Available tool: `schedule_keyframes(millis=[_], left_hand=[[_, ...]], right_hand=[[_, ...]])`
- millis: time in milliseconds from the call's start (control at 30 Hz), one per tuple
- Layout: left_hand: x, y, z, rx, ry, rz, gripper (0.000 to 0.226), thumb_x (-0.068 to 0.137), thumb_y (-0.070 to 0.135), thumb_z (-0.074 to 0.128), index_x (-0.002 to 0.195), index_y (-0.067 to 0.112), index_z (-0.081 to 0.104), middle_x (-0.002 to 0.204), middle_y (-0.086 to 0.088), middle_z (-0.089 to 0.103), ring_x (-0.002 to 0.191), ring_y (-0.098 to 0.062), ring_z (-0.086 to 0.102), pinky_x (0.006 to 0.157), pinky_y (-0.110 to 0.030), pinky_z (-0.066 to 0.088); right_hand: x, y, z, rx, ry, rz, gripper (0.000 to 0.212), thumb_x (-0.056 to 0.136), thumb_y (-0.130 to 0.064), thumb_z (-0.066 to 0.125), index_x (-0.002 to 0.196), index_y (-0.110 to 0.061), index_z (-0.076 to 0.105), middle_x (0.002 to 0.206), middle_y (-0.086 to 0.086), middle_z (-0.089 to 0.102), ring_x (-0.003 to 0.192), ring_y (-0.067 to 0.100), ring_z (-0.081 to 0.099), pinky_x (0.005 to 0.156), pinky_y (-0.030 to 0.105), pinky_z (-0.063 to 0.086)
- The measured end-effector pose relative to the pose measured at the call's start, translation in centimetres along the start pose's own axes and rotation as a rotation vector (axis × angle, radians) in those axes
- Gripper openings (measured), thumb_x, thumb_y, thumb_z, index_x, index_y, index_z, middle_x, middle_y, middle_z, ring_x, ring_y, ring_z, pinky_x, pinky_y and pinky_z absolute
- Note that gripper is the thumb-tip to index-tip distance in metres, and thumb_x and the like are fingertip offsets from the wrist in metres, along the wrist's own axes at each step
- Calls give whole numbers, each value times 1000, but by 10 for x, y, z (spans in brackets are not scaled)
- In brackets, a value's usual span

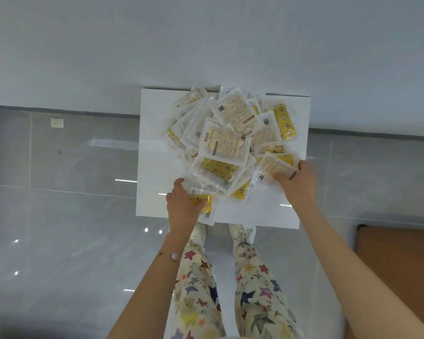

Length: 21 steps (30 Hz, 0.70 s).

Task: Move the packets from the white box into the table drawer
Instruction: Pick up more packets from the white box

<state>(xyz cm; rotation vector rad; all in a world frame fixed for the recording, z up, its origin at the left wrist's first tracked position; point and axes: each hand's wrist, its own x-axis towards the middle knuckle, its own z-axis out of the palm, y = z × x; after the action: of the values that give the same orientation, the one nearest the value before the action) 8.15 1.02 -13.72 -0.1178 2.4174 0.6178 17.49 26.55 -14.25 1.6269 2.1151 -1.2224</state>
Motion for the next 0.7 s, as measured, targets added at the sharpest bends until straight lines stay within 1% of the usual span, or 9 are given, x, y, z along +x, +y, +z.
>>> schedule_keyframes(millis=[100,167,233,333,433,500,533,600,700], left_hand=[[-2,-4,-7,-122,-11,-18,36,70,18,79,93,7,53,80,-1,54,82,-27,56,68,-35,48],[-7,-4,-13,-303,-53,-60,28,73,19,77,81,3,55,70,-1,53,69,-20,52,60,-28,42],[-13,1,-19,-515,-90,-50,27,72,26,77,80,8,60,73,-1,56,67,-15,53,58,-24,43],[-17,23,-26,-691,-76,-48,23,76,22,79,91,23,60,99,-2,58,89,-19,59,69,-24,50],[-10,53,-25,-776,64,-16,45,78,14,77,116,15,53,97,18,58,103,-14,56,90,-34,50],[-1,69,-20,-782,164,83,41,75,15,80,111,12,60,107,31,56,121,-11,45,101,-29,42],[2,77,-17,-741,190,147,29,75,16,81,98,18,64,123,30,49,130,-9,36,104,-20,35],[14,87,-8,-555,207,265,18,75,18,80,81,22,63,145,4,38,137,-9,25,103,-13,26],[37,93,7,-310,164,321,23,77,26,76,91,12,65,148,-11,40,141,-26,27,112,-34,21]], right_hand=[[-13,-2,-10,143,12,24,26,78,-18,77,86,-9,53,69,-2,50,57,13,46,49,14,42],[-20,0,-15,208,-9,32,27,79,-17,76,89,-5,54,71,1,51,59,16,45,53,20,42],[-24,1,-16,222,-32,67,30,79,-19,75,93,-4,54,80,7,56,68,23,51,62,37,47],[-32,3,-16,232,-41,87,32,80,-21,75,100,-5,57,93,12,65,80,32,62,75,48,54],[-38,5,-16,257,-46,95,31,80,-22,75,102,-8,57,98,10,67,89,31,65,80,49,55],[-40,7,-16,271,-51,102,29,80,-21,75,101,-10,57,97,7,67,89,29,65,79,46,54],[-41,8,-16,275,-54,100,28,81,-20,75,100,-11,57,95,5,66,88,28,65,76,43,54],[-42,9,-17,302,-61,93,26,81,-19,74,98,-13,55,91,1,64,85,25,64,71,35,53],[-44,11,-19,357,-70,77,27,82,-17,74,100,-14,54,89,-5,64,82,19,64,67,27,53]])
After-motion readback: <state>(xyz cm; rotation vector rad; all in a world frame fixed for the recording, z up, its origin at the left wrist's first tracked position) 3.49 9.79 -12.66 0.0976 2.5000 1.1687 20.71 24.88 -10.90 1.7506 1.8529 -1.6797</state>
